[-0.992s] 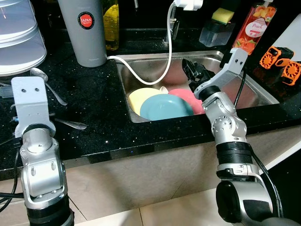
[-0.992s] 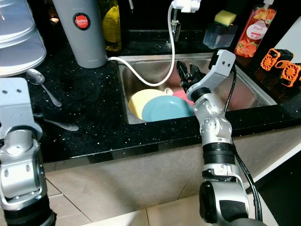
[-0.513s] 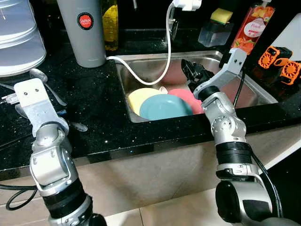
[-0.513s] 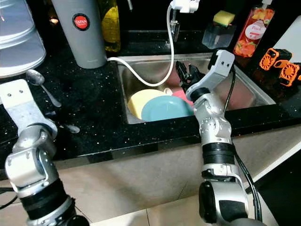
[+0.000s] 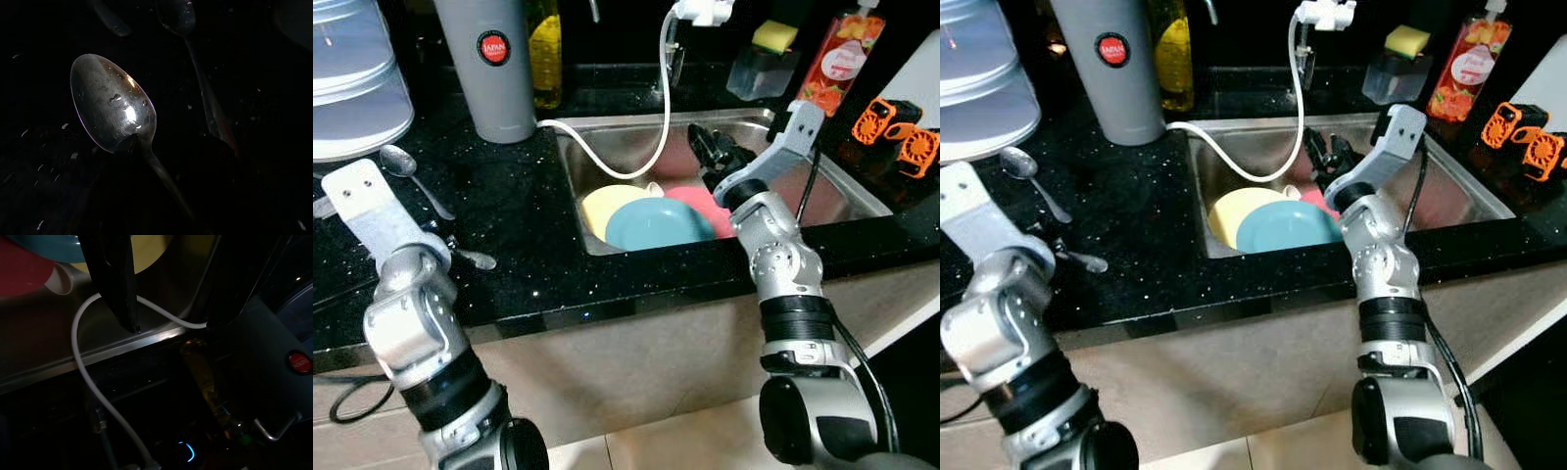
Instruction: Kitchen organization
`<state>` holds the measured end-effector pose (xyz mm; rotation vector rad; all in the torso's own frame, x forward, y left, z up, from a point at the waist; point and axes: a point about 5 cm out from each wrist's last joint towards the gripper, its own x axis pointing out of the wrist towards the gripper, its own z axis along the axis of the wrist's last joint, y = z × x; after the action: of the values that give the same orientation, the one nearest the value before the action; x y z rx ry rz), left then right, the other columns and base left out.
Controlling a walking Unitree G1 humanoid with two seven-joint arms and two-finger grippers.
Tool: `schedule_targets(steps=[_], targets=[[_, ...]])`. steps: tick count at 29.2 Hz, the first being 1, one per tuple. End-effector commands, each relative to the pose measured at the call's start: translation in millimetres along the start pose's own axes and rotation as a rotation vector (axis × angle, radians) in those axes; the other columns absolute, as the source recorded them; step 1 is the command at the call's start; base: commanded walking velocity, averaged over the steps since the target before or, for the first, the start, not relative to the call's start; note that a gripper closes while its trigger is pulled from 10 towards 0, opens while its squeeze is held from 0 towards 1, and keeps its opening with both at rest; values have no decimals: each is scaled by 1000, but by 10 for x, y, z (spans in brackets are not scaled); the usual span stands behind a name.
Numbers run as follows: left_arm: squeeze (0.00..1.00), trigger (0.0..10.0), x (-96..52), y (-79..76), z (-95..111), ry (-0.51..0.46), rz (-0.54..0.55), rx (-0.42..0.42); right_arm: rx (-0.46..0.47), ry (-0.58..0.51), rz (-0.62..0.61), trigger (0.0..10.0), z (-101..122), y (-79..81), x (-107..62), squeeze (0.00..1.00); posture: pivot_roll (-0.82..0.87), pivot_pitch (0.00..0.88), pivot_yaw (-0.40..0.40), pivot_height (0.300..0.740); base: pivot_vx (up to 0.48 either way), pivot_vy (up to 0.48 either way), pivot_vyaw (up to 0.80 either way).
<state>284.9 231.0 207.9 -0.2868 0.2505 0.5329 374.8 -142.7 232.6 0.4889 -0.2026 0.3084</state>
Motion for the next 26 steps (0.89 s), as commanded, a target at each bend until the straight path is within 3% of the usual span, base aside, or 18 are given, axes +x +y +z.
schedule_targets(steps=[1, 6, 8, 9, 11, 14, 18, 23, 25, 26], targets=[[0, 10000, 104, 77, -227, 131, 19, 15, -4, 13, 2, 10000, 1, 4, 12, 0, 225, 20, -100, 740, 0, 0, 0], [0, 10000, 282, 45, -63, 45, -44, 120, -8, 14, 6, 10000, 14, 5, 22, 0, 217, 17, -103, 740, 0, 0, 0], [0, 10000, 306, 39, 129, -100, -16, 278, -12, 12, 6, 10000, 26, 5, 17, 0, 213, 15, -102, 740, 0, 0, 0], [0, 10000, 287, 0, 222, -170, -26, 338, -14, 9, 6, 10000, 36, 3, 13, 0, 213, 15, -102, 740, 0, 0, 0], [0, 10000, 261, -41, 289, -219, -45, 370, -15, 7, 4, 10000, 43, -3, 8, 0, 202, 13, -93, 740, 0, 0, 0], [0, 10000, 225, -82, 339, -252, -72, 369, -16, 5, 1, 10000, 48, -12, 3, 0, 202, 13, -93, 740, 0, 0, 0], [0, 10000, -56, -279, 489, -452, -148, 503, -21, 1, -16, 10000, 57, -59, -34, 0, 197, 17, -84, 740, 0, 0, 0], [0, 10000, -107, -299, 483, -468, -136, 486, -20, 1, -17, 10000, 55, -62, -35, 0, 202, 19, -86, 740, 0, 0, 0], [0, 10000, -112, -265, 418, -424, -70, 408, -18, 4, -14, 10000, 44, -53, -21, 0, 212, 19, -94, 740, 0, 0, 0], [0, 10000, -112, -265, 418, -424, -70, 408, -18, 4, -14, 10000, 44, -53, -21, 0, 212, 19, -94, 740, 0, 0, 0]])
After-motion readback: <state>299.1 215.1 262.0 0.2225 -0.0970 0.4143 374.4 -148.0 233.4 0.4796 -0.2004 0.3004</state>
